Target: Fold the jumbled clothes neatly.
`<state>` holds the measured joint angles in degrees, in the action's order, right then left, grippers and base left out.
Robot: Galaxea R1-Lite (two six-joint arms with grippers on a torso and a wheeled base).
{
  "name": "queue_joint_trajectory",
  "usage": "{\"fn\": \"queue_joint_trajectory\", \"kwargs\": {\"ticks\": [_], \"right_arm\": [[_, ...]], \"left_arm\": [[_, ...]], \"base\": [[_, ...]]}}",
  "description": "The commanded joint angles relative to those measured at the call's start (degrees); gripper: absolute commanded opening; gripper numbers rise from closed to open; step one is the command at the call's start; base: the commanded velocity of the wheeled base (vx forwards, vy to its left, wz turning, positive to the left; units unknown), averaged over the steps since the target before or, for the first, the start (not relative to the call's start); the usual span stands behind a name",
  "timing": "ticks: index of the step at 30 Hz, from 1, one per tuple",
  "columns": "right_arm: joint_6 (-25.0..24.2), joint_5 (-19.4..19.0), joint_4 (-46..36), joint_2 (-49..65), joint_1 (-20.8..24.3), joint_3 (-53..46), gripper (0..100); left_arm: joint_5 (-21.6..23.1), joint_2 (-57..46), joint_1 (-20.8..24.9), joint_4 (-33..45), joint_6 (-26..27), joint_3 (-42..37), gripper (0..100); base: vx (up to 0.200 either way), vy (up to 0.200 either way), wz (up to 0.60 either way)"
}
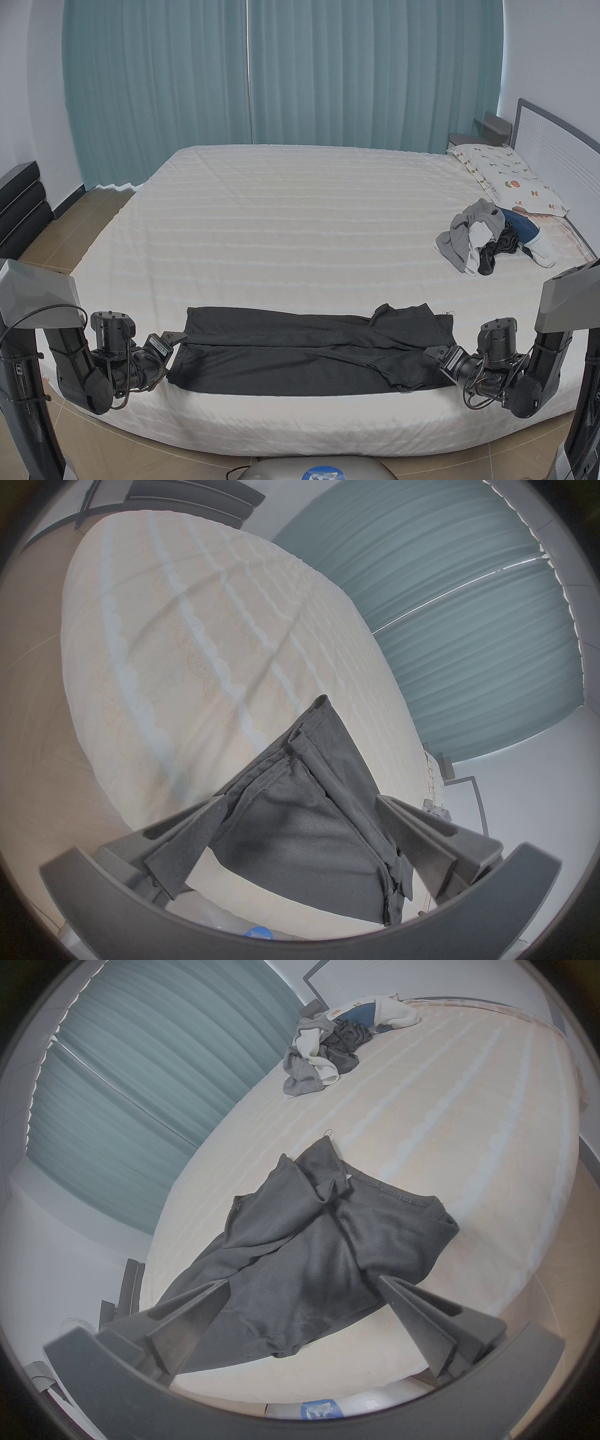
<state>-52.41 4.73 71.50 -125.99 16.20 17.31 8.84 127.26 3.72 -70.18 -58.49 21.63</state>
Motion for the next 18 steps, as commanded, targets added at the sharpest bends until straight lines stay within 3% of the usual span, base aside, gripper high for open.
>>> {"fn": "queue_joint_trajectory", "kwargs": {"ticks": [1, 6, 7, 18], "right_arm": [[0.8, -0.1, 0.2, -3.2, -1.4, 1.0, 100], [1.1, -0.5, 0.7, -6.1, -1.8, 2.6, 100], [1.1, -0.5, 0.7, -6.5, -1.8, 2.7, 0], [1.0, -0.5, 0.7, -5.9, -2.7, 2.5, 0]], "left_arm": [[0.0, 0.1, 0.1, 0.0, 0.0, 0.0, 100], [0.0, 0.1, 0.1, 0.0, 0.0, 0.0, 100], [0.0, 0.1, 0.1, 0.0, 0.0, 0.0, 100], [0.0, 0.1, 0.1, 0.0, 0.0, 0.0, 100]], "base": [[0.000, 0.000, 0.00], [0.000, 0.000, 0.00], [0.000, 0.000, 0.00], [0.000, 0.000, 0.00]]}}
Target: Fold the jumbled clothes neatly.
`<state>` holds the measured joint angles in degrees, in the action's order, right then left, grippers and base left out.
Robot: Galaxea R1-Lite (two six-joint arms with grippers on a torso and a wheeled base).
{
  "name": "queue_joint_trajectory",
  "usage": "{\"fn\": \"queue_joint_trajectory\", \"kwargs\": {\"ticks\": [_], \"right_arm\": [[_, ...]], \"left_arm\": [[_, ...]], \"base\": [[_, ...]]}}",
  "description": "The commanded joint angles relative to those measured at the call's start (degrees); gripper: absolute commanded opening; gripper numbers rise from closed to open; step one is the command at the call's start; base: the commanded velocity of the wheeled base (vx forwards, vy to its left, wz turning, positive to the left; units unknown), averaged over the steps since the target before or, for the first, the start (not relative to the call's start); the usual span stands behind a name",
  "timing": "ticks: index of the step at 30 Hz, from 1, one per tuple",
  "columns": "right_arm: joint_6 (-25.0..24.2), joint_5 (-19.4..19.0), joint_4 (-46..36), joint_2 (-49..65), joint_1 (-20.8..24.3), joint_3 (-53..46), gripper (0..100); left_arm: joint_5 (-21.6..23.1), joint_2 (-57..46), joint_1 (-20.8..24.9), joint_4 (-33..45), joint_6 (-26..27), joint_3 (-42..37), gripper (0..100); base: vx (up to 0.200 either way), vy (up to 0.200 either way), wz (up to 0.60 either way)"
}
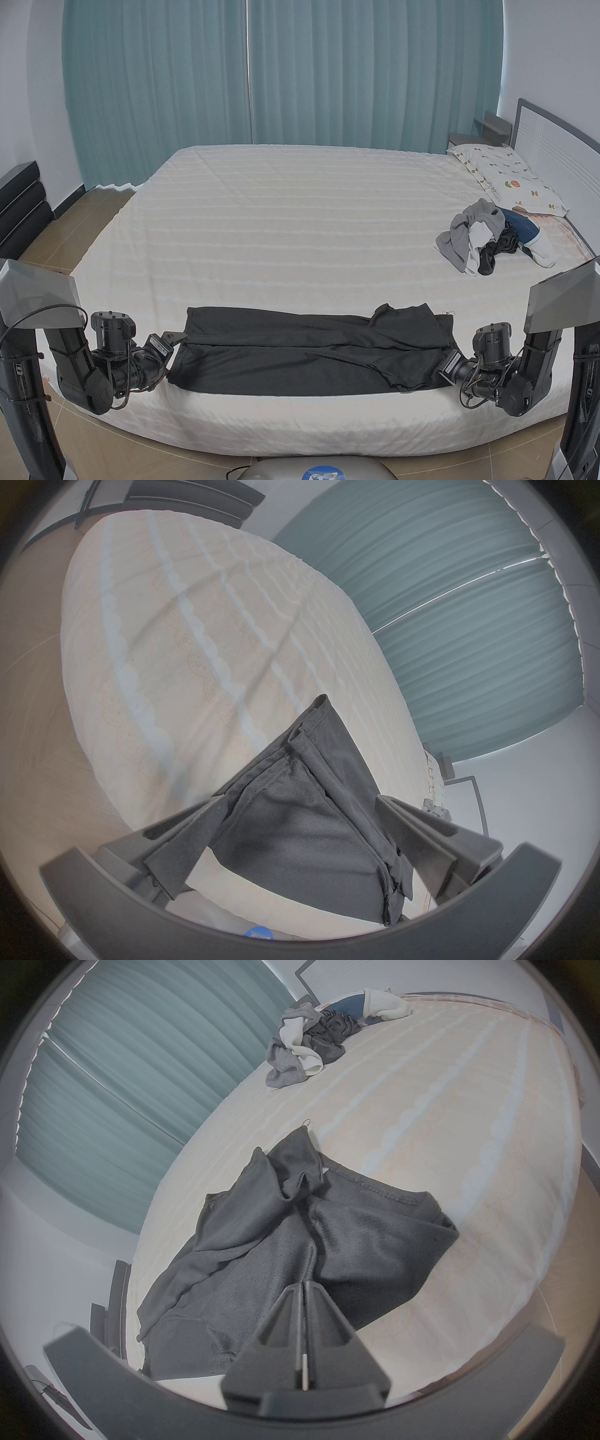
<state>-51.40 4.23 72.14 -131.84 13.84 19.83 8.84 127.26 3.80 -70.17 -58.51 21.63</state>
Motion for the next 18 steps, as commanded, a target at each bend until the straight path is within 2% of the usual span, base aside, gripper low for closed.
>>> {"fn": "queue_joint_trajectory", "kwargs": {"ticks": [1, 9, 13, 18], "right_arm": [[0.0, 0.0, 0.0, 0.2, -0.4, -0.1, 0], [0.2, 0.1, -0.1, 2.4, -1.2, -1.6, 0], [2.4, 0.0, -0.1, 1.9, -2.3, -1.8, 0], [2.7, 0.0, -0.1, 1.5, -2.5, -1.8, 0]], "left_arm": [[0.0, 0.1, 0.0, 0.0, 0.0, 0.0, 100], [0.0, 0.1, 0.0, -0.1, 0.0, 0.0, 100], [0.0, 0.1, 0.0, 0.0, 0.0, 0.0, 100], [0.0, 0.1, 0.0, 0.0, 0.0, 0.0, 100]], "base": [[0.000, 0.000, 0.00], [0.000, 0.000, 0.00], [0.000, 0.000, 0.00], [0.000, 0.000, 0.00]]}}
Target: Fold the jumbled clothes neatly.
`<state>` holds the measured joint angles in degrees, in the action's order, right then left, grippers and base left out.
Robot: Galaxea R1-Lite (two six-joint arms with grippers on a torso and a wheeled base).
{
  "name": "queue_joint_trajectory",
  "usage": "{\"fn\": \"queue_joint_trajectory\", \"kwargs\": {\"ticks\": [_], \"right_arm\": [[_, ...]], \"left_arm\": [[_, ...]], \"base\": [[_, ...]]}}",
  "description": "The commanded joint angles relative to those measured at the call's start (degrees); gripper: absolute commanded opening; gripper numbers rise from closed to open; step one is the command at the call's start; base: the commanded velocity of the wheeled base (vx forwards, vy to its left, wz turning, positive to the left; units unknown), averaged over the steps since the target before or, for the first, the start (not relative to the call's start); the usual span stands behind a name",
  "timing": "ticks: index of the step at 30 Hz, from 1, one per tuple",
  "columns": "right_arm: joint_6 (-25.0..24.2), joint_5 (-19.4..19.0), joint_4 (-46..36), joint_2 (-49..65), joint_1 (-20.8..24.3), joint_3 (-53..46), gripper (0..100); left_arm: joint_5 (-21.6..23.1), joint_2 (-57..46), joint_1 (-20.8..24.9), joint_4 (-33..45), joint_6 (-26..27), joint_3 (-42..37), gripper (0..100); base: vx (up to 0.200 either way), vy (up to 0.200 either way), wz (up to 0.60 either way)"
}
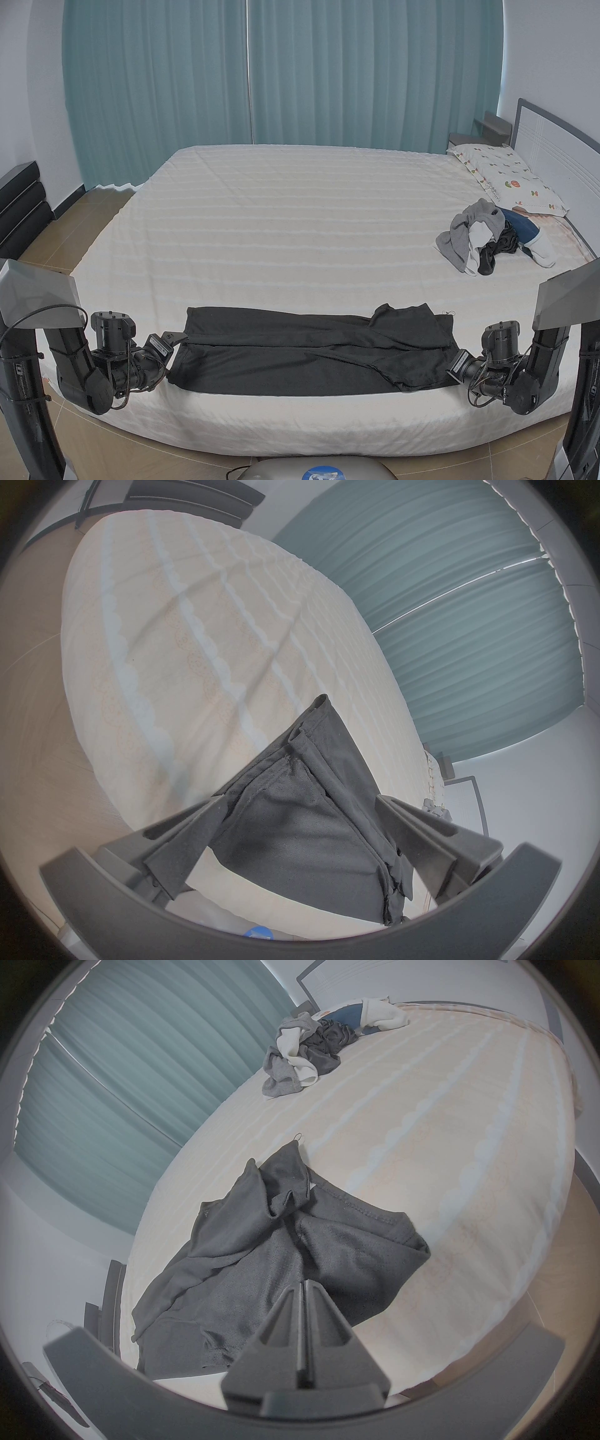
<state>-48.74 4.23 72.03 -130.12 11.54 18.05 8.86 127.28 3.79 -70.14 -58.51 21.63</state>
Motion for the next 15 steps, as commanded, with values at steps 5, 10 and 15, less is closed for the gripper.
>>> {"fn": "queue_joint_trajectory", "kwargs": {"ticks": [5, 10, 15], "right_arm": [[1.3, 0.1, -0.1, -0.6, -0.6, -0.1, 0], [1.3, 0.0, 0.1, 0.2, -0.8, 0.0, 100], [0.5, -0.7, 0.2, 3.0, -2.1, 0.3, 100]], "left_arm": [[0.0, 0.1, 0.0, 0.0, 0.0, 0.0, 100], [0.0, 0.0, 0.0, 0.0, -0.1, -0.1, 100], [0.1, 0.1, 0.1, -0.2, 0.2, -0.4, 100]], "base": [[0.000, 0.000, 0.00], [0.000, 0.000, 0.00], [0.000, 0.000, 0.00]]}}
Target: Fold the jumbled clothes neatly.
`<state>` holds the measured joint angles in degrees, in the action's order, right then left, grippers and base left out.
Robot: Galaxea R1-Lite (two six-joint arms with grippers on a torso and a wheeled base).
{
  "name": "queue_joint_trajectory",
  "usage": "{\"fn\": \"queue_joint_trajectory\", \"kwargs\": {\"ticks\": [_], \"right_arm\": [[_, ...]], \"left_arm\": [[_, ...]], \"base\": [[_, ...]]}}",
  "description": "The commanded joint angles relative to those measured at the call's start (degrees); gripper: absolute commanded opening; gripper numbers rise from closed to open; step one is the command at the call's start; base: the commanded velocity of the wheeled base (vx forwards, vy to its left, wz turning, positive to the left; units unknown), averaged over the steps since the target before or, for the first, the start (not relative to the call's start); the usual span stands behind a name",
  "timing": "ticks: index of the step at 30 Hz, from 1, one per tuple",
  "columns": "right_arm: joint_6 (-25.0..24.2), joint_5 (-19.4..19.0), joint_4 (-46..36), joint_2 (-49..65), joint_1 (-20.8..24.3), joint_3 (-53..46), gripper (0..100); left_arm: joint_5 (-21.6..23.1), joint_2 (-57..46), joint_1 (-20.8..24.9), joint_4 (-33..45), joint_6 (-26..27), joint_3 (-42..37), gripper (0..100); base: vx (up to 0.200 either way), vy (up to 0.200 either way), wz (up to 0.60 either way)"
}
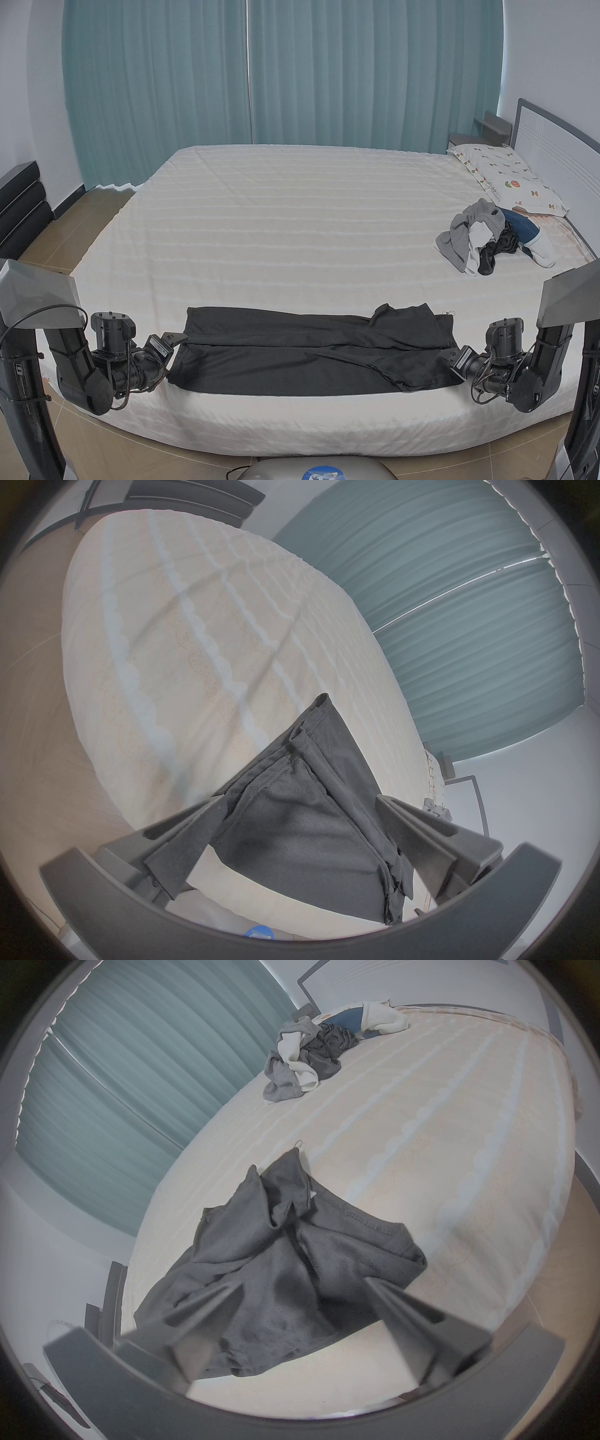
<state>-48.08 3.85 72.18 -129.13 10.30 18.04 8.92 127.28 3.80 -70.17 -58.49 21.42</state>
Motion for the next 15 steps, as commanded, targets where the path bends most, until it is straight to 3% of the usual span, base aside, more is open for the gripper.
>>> {"fn": "queue_joint_trajectory", "kwargs": {"ticks": [1, 15], "right_arm": [[-0.3, -1.4, 0.2, 3.4, -1.8, 0.4, 100], [-2.3, -3.8, 1.3, 5.4, -4.3, 0.9, 100]], "left_arm": [[-0.2, 0.0, 0.2, -0.1, 0.1, -0.1, 100], [-0.2, -0.1, 0.1, -0.7, -0.4, -0.1, 100]], "base": [[0.000, 0.000, 0.00], [0.000, 0.000, 0.00]]}}
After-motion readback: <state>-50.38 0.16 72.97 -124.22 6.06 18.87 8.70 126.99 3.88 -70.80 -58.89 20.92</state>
